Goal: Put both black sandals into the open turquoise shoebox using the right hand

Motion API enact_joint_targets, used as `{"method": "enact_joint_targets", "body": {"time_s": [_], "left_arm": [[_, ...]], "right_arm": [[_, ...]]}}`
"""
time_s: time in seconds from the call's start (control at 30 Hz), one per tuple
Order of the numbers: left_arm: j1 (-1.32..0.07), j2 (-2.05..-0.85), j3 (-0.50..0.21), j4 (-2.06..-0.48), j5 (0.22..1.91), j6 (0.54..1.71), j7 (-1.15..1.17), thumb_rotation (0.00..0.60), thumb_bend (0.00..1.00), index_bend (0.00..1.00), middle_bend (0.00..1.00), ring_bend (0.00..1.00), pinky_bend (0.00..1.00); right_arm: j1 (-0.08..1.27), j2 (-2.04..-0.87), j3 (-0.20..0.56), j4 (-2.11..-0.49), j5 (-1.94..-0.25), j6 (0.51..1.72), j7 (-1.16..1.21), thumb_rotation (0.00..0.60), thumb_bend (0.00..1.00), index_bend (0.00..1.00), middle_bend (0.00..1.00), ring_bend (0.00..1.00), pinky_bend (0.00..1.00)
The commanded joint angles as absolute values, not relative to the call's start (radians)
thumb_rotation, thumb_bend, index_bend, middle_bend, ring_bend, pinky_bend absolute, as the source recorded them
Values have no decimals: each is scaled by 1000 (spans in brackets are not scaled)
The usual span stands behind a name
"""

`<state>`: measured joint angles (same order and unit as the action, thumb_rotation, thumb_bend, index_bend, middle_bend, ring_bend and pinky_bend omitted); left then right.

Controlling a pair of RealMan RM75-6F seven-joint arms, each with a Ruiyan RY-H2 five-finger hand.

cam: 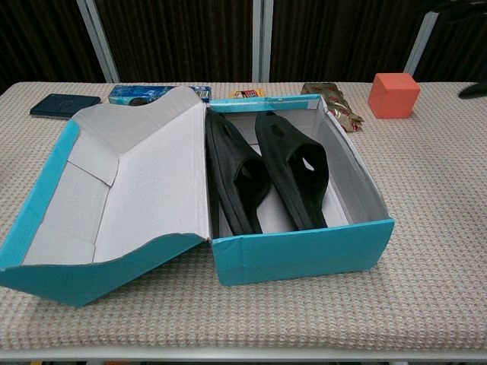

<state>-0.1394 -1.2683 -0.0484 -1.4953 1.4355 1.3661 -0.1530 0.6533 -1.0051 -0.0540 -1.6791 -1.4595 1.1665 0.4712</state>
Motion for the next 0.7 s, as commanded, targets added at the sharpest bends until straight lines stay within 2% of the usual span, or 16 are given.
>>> {"method": "enact_joint_targets", "body": {"time_s": [0.03, 0.23, 0.37, 0.7], "left_arm": [[-139, -1275, -51, -1486, 1440, 1375, -157, 600, 89, 161, 86, 25, 34], [-134, -1298, -54, -1449, 1458, 1409, -145, 600, 89, 161, 86, 25, 34], [-136, -1314, -51, -1440, 1473, 1423, -107, 600, 90, 161, 86, 26, 35], [-139, -1334, -57, -1432, 1465, 1428, -63, 600, 89, 161, 86, 25, 35]], "right_arm": [[425, -995, -136, -1731, -1379, 1343, 119, 600, 0, 28, 38, 0, 0], [263, -1101, -177, -1648, -1422, 1486, 13, 600, 0, 6, 34, 0, 0], [198, -1151, -169, -1578, -1437, 1539, 7, 600, 0, 0, 31, 0, 0], [147, -1204, -104, -1510, -1439, 1554, 23, 600, 11, 0, 25, 0, 0]]}}
